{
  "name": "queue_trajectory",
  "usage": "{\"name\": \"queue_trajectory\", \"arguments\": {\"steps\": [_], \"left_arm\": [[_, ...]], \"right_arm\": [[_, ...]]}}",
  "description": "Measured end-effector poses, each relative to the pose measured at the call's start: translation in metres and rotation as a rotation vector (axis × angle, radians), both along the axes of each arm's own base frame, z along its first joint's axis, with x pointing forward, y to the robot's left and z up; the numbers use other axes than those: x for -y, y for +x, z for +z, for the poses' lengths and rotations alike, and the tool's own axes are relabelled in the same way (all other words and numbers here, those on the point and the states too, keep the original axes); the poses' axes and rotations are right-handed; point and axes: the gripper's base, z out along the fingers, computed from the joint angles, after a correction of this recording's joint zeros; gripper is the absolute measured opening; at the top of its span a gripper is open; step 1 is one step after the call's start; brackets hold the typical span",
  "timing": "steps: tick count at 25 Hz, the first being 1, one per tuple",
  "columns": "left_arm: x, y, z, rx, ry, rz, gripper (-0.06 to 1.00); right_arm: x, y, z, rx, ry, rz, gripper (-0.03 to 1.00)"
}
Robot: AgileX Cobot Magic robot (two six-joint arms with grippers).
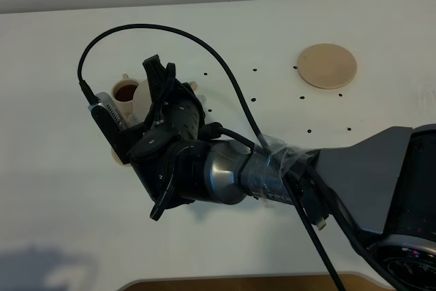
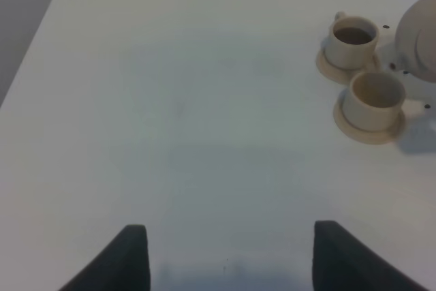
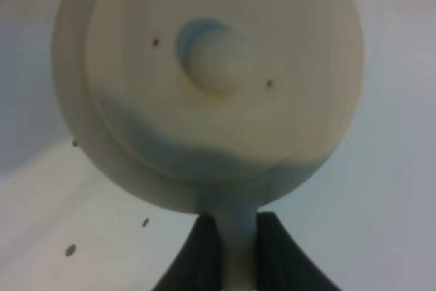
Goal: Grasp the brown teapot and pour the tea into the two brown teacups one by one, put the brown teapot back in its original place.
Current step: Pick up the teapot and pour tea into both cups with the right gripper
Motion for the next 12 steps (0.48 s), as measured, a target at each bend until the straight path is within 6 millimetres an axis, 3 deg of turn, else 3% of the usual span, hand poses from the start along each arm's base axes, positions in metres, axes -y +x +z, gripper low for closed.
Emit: {"name": "queue_trajectory", "arguments": {"steps": [12], "left_arm": [[0.0000,0.0000,0.0000,0.000,0.000,0.000,0.55]], "right_arm": [[-0.0053,-0.0039,0.0024,0.030,-0.047,0.052,0.12]]}}
